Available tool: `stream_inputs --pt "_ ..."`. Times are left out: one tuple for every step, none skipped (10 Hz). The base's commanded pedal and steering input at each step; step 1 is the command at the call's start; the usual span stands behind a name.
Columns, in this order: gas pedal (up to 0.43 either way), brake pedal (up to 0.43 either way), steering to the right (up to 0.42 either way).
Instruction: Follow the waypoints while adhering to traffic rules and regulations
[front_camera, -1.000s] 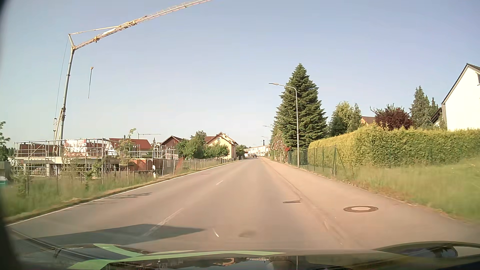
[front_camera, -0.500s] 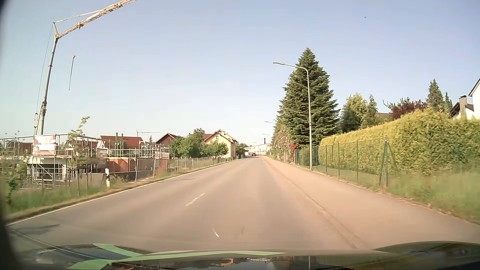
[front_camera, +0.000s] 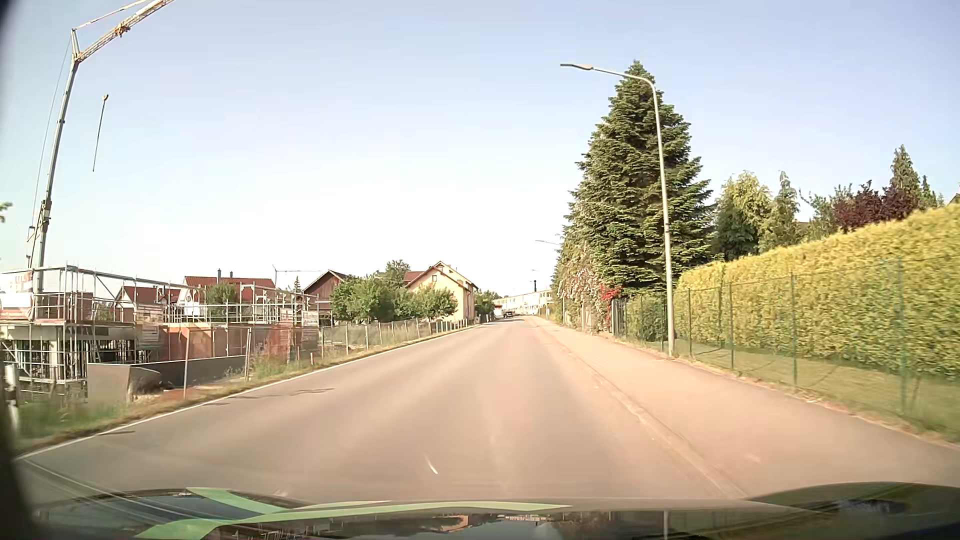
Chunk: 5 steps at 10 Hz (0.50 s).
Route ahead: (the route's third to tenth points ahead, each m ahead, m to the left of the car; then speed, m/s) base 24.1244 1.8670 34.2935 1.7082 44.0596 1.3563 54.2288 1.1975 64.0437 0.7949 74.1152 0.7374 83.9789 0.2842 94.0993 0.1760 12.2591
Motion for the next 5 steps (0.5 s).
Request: stream_inputs --pt "0.118 0.0 -0.011" --pt "0.118 0.0 -0.011" --pt "0.118 0.0 -0.01" --pt "0.118 0.0 -0.009" --pt "0.118 0.0 -0.005"
